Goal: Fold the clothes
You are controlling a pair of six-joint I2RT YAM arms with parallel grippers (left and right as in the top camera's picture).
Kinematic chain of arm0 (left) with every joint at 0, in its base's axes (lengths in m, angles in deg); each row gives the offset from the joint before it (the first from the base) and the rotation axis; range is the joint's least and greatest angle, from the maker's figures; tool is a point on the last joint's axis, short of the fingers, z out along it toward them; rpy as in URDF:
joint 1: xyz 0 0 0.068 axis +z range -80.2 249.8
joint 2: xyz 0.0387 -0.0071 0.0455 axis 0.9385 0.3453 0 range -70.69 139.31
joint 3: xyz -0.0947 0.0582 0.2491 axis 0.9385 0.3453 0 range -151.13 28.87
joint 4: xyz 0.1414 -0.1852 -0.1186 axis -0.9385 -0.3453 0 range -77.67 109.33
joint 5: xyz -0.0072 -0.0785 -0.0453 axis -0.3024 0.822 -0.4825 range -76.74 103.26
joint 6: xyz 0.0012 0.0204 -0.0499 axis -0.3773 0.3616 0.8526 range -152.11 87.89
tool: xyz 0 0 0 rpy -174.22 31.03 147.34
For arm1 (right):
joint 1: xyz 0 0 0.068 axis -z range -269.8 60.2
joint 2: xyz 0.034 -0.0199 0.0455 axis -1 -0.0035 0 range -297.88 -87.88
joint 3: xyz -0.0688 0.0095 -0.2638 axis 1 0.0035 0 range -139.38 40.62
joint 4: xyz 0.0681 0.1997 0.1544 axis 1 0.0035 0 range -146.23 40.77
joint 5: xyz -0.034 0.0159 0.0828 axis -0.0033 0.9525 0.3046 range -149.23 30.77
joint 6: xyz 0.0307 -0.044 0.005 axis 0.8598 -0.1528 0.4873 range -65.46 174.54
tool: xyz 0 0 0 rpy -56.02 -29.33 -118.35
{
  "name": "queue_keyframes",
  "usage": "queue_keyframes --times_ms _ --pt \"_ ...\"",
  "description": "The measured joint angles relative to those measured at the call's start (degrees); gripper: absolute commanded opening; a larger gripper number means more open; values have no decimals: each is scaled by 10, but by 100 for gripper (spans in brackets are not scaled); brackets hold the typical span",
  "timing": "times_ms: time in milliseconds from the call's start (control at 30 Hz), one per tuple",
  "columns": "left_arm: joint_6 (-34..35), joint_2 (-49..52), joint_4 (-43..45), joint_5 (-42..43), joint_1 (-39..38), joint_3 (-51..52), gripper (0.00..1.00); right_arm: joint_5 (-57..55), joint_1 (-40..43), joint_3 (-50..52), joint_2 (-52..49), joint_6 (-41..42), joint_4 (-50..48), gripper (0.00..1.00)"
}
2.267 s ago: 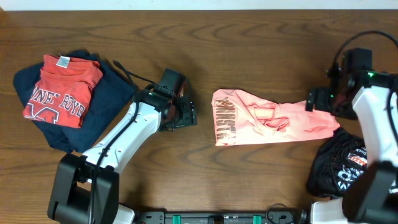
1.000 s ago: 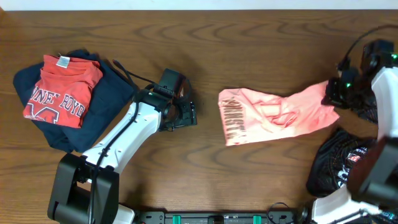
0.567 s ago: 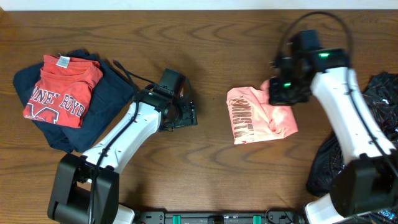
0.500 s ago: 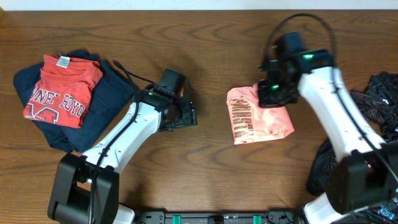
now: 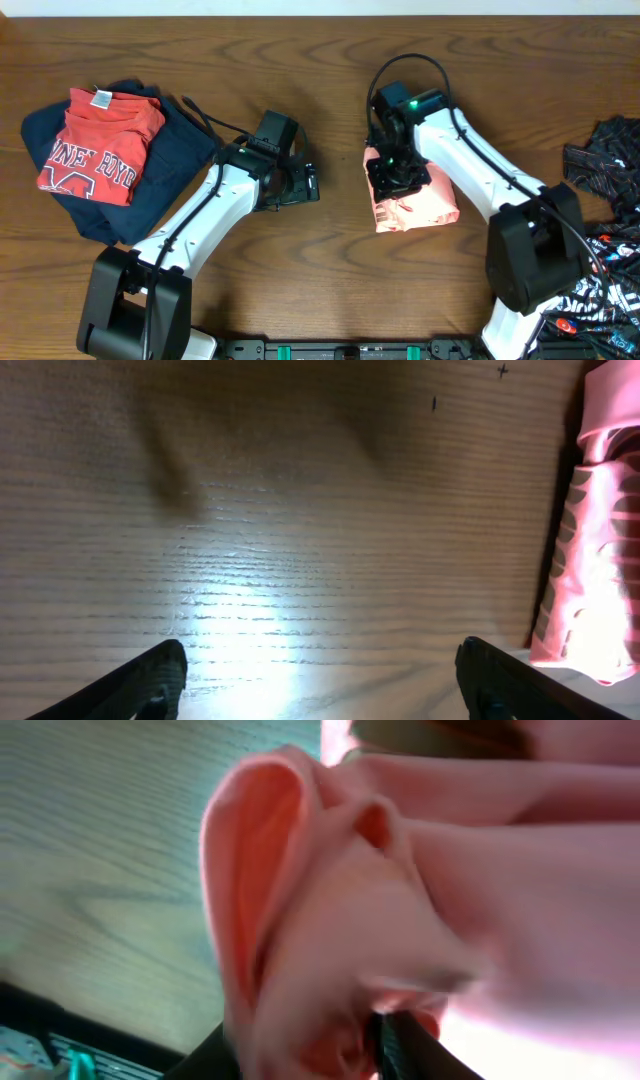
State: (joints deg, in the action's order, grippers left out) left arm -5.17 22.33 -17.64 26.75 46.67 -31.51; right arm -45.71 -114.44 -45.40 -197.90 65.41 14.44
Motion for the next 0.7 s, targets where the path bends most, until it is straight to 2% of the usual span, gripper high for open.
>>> queue_keyframes --times_ms 33,67,100,233,333,467,533,633,700 --pt "0 0 3 2 0 0 88 1 5 -6 8 -1 4 63" --pt "0 0 8 5 0 0 88 0 10 -14 20 -4 6 71" --pt "0 0 13 10 0 0 88 1 17 -22 35 -9 5 75" --pt "0 0 21 18 0 0 88 -2 33 -43 106 -30 5 75" --pt "0 0 26 21 0 0 89 -20 45 -51 141 -36 12 65" --pt "1 0 34 36 0 0 92 -59 63 -46 145 -24 5 39" --pt "0 0 46 49 0 0 92 -72 68 -27 139 -20 -8 34" --pt "0 0 59 65 0 0 92 -78 68 11 126 -14 -30 33" --pt "0 0 62 73 0 0 92 -81 68 53 113 -10 -59 28"
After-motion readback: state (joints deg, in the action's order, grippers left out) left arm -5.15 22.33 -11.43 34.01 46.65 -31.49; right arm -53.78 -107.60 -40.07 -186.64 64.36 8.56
